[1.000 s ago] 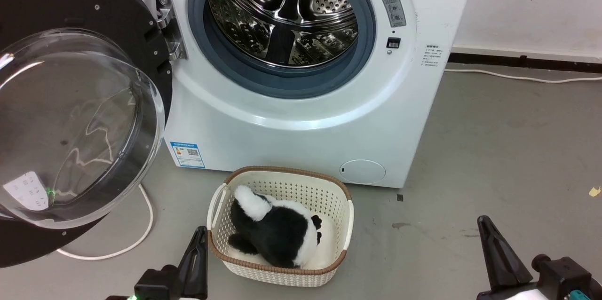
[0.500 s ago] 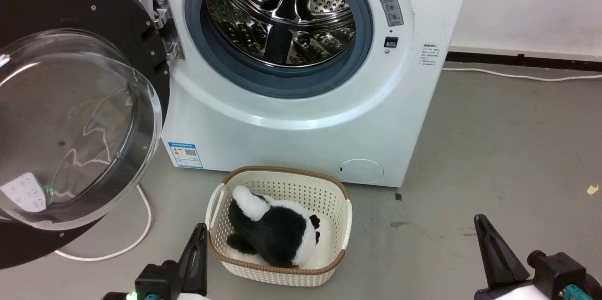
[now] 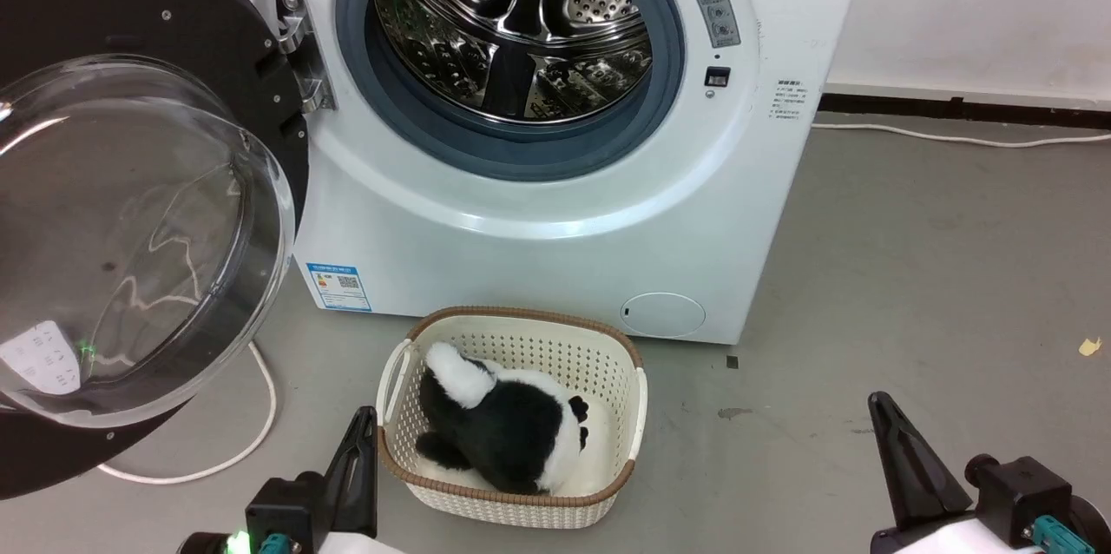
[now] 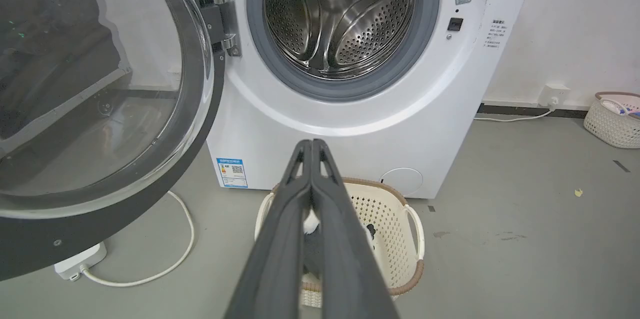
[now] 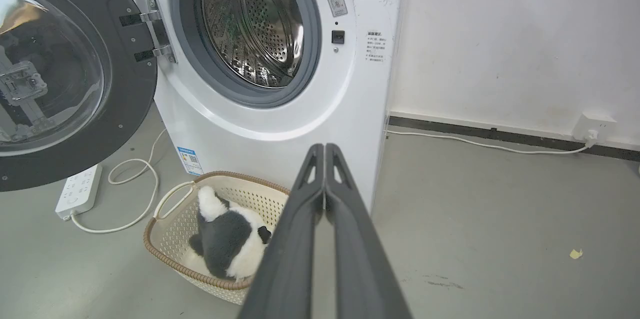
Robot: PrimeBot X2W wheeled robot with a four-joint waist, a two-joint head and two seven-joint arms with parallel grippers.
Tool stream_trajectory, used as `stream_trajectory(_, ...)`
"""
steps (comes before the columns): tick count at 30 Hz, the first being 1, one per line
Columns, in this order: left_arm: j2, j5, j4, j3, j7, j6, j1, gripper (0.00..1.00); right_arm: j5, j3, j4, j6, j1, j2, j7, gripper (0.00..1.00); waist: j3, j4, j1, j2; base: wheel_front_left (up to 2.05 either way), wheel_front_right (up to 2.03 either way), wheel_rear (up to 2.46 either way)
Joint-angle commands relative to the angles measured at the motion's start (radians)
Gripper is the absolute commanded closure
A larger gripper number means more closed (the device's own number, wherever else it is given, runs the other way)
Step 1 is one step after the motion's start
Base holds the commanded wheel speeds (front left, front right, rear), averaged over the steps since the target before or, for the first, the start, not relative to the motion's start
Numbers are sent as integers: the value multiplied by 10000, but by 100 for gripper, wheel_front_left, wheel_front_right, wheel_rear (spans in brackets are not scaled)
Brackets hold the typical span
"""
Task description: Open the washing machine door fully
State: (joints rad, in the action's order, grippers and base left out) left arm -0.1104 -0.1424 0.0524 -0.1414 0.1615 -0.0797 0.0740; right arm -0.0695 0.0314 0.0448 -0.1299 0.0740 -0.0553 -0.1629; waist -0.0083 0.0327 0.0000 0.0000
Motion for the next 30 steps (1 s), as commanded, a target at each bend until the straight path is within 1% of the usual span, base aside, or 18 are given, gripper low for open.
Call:
stream_trajectory(1,40,116,-64,97,-60,65,-211,100,97,-12,-87,-3,-167,20,64,100,2,-8,0,0,0,0,0)
stream_trajectory(30,260,630,-245,615,-671,352,-419,100,332,-131,-229,-5,-392,32,679,100,34,-133,0,0,0,0,0)
